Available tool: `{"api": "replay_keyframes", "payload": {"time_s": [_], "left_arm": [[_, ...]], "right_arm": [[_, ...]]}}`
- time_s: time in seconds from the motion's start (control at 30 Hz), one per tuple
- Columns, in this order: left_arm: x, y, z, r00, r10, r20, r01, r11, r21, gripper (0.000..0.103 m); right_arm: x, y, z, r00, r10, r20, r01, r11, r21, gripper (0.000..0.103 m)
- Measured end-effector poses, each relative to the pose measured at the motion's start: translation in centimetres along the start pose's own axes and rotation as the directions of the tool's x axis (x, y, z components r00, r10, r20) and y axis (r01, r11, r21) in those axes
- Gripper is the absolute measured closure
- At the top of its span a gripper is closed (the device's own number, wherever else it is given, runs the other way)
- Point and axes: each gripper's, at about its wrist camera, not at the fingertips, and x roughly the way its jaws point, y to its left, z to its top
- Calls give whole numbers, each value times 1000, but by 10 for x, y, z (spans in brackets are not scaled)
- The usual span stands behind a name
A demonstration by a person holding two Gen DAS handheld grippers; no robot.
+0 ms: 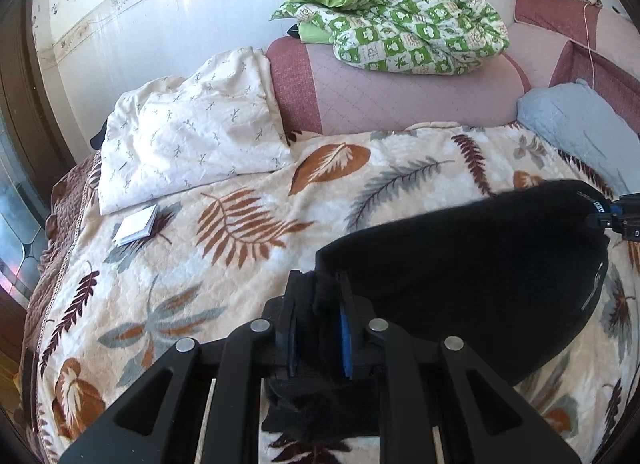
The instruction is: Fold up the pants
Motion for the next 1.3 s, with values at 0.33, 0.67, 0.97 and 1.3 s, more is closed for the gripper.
{"api": "replay_keyframes", "payload": {"time_s": [0.33, 0.67, 0.97, 1.3], "left_arm": [[-21, 5, -82, 993, 62, -98, -55, 996, 69, 58], [-30, 87, -93, 996, 3, -94, -40, 919, -392, 48], [-19, 137, -123, 1000, 11, -25, -25, 756, -655, 48], [-33, 170, -132, 999, 7, 42, 26, 679, -733, 47]], "right_arm": [[-6, 5, -76, 991, -43, -126, 44, 999, 0, 41], [-53, 28, -46, 1000, -23, -15, 24, 998, 51, 37], [12, 172, 41, 954, 295, -60, -296, 955, -14, 36], [101, 336, 64, 904, 338, -261, -410, 857, -312, 37]]}}
